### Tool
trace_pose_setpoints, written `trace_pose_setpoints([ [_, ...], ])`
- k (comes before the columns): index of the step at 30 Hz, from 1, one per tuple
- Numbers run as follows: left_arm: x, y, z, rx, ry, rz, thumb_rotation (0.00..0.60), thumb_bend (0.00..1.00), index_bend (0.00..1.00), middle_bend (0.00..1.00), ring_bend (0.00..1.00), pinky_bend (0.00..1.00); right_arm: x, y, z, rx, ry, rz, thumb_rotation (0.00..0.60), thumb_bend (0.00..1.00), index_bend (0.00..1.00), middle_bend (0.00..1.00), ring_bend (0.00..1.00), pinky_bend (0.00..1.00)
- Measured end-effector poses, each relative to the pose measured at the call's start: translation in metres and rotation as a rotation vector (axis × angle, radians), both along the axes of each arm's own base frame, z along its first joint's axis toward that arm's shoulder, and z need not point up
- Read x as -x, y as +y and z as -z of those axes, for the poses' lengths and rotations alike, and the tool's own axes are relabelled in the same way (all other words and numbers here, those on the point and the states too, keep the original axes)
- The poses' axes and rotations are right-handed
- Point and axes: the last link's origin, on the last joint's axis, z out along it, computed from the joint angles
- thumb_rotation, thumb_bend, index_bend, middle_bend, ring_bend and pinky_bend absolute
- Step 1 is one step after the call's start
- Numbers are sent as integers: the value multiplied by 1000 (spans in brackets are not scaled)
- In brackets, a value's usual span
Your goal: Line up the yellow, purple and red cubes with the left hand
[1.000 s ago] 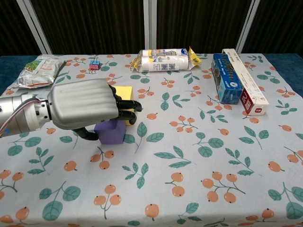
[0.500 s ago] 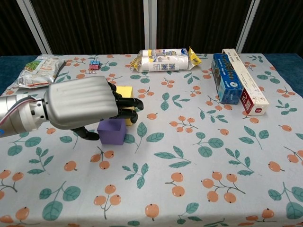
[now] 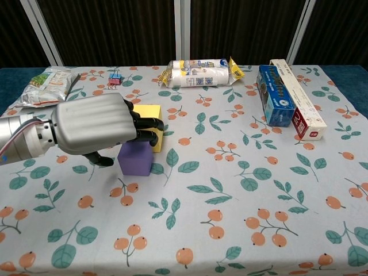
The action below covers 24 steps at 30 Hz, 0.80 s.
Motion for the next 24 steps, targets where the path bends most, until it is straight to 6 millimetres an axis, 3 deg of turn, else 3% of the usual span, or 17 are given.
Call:
trace_pose_setpoints([
  [24, -12, 2, 12, 10, -26, -7, 600, 60, 382, 312, 532, 545, 3, 1, -2, 4, -3, 13, 600, 0, 0, 61, 0, 24],
])
